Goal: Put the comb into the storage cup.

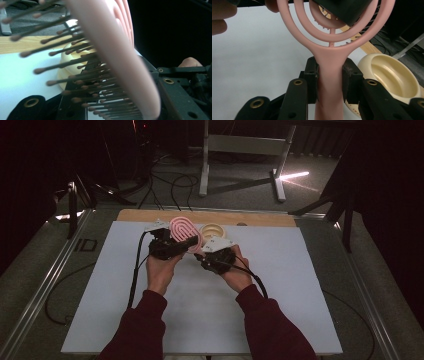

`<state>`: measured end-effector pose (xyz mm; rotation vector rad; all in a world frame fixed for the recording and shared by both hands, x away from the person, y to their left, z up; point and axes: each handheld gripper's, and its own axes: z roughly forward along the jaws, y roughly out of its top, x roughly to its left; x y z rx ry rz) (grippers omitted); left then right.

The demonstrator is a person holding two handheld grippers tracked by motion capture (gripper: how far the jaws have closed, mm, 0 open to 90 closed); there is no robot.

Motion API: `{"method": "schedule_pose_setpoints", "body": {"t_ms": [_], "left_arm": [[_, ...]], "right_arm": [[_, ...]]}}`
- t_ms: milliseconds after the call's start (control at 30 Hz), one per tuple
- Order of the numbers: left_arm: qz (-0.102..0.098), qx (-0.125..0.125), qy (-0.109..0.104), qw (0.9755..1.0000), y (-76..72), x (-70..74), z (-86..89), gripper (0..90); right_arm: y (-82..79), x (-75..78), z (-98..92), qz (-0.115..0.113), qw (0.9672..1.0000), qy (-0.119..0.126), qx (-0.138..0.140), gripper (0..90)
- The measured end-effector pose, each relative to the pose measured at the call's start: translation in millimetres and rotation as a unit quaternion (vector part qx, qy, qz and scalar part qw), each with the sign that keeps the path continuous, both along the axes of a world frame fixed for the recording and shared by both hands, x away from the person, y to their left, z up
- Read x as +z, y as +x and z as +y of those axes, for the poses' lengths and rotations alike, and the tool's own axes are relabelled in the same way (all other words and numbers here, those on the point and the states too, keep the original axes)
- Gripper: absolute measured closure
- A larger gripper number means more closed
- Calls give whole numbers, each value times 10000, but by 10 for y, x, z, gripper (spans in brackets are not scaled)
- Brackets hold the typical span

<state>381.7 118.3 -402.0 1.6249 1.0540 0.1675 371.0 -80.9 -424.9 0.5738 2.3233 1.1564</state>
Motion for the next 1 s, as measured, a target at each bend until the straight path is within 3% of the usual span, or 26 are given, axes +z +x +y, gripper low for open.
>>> {"method": "schedule_pose_setpoints", "body": {"t_ms": [200,467,733,1000], "left_arm": [[-127,32,-118,9998,-30,40,-25,624],[-267,68,-82,9996,-50,84,-40,634],[-334,161,-119,9992,-57,105,-7,635],[-386,237,-162,9988,-63,131,31,636]], "right_arm": [[8,2,1,38,10000,76,-23,698],[19,18,-35,101,9996,233,-78,649],[36,44,-104,238,9988,407,-152,500],[71,67,-238,460,9957,704,-379,264]]}}
